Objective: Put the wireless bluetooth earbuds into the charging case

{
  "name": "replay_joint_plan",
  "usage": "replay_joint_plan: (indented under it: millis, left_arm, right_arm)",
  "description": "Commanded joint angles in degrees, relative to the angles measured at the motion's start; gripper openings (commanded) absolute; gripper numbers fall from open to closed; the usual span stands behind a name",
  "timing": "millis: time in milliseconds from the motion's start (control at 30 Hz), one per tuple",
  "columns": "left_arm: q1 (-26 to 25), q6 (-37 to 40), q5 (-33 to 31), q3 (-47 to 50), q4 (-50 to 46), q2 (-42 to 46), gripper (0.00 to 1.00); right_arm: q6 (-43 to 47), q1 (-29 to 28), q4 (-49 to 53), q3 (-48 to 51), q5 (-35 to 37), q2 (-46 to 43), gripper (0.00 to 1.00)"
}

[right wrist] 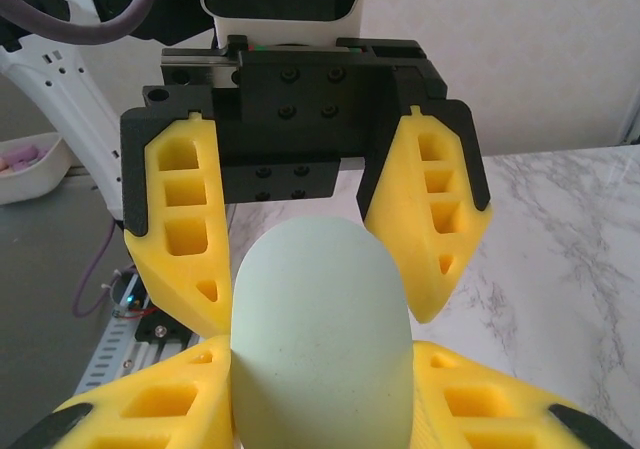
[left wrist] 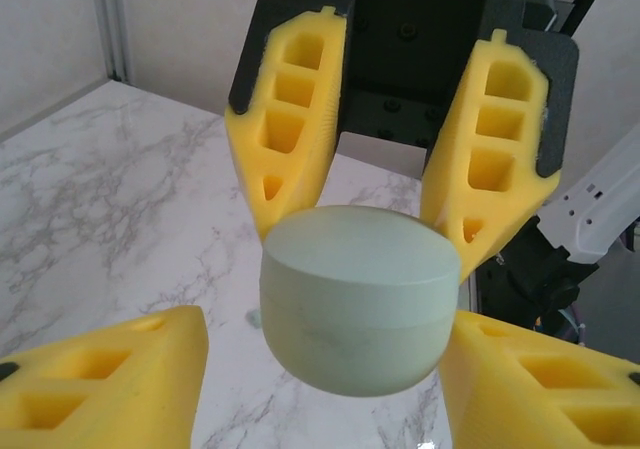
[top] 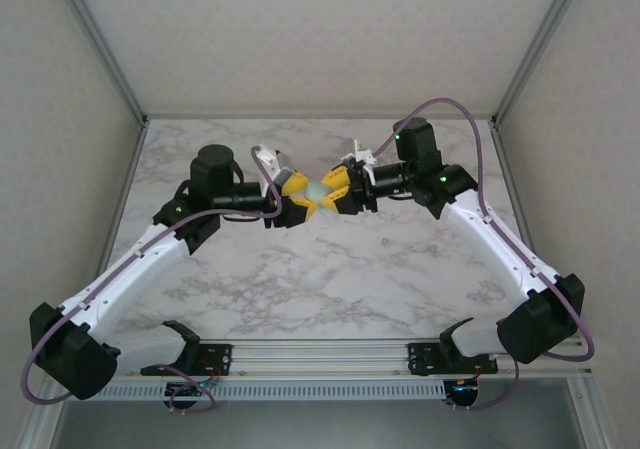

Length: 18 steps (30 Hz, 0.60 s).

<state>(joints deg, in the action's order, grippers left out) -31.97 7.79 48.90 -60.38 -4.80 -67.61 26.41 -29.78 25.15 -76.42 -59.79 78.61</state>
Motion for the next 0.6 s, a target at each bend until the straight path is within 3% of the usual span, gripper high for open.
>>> replay_joint_plan:
  millis: [0,567]
  left_arm:
    - [-0.73,0.99,2.17,-2.43,-1.07,-0.72,0.57]
    - [-1.08,1.50,3.48,-4.57,-4.84,-2.02,0.39]
  right_arm:
    - [1.27,-0.48,0.96,-2.06,-1.88,0.36,0.36]
    - [3.41,-1.00,2.25,-2.13,-2.03,0.30,0.37]
